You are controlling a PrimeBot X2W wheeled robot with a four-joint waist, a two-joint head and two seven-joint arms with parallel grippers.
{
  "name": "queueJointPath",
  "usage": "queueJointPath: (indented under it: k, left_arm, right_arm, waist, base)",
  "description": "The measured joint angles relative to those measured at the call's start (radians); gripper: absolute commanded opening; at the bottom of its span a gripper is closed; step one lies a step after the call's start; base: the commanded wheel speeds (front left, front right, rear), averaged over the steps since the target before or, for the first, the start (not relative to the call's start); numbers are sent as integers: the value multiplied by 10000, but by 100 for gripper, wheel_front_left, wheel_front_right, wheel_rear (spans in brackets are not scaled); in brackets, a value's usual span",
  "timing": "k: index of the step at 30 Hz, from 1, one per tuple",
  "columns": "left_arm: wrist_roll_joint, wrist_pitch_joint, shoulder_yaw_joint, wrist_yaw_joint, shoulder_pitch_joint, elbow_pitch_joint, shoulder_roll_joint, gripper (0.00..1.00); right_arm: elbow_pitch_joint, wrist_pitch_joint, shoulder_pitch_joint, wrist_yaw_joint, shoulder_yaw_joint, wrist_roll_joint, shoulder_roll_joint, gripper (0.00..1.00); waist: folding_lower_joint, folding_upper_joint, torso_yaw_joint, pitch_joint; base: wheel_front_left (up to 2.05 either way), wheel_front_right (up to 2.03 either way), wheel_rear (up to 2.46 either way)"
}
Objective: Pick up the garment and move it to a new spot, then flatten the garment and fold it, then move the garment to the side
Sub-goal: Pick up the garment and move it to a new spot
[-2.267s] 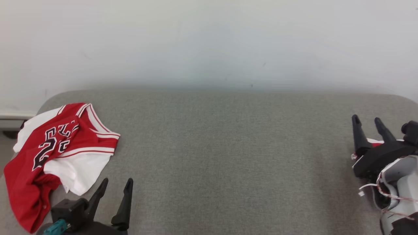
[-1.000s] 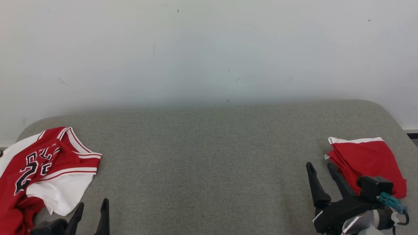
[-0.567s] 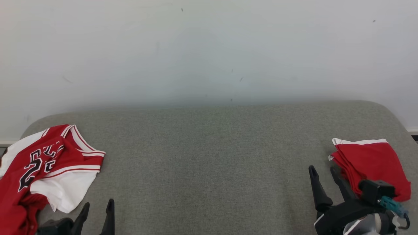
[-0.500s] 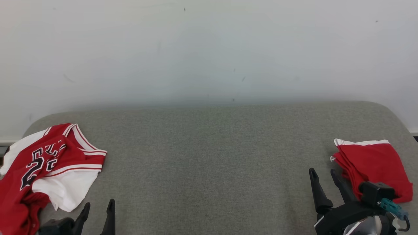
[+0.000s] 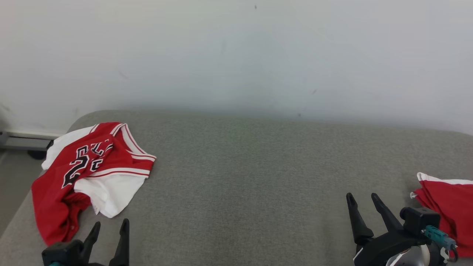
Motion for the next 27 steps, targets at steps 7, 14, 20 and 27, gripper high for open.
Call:
queueJointPath:
  k: [7,14,20,27]
  left_arm:
    - [67,29,351,0,252,-228,42,100]
    - [142,104,445,0,249,-458,69,100]
    - [136,130,823,0,250,-577,77,100]
    - [142,128,982,0,403,-633,-84,100]
  right_arm:
    - [96,92,-97,10,261,-77,21,100]
    - [31,94,-275,10,376,-75,67,100]
    - [17,222,-797,10,610,-169,82,100]
    - [290,261,-1066,12,700,-169,82,100]
  waist:
    - [0,0,948,44]
    - [0,0,1951,127]
    - [0,0,2716,335]
    - [0,0,3134,617]
  base:
    - [0,0,0]
    - [0,0,0]
    - [0,0,0]
    - [0,0,0]
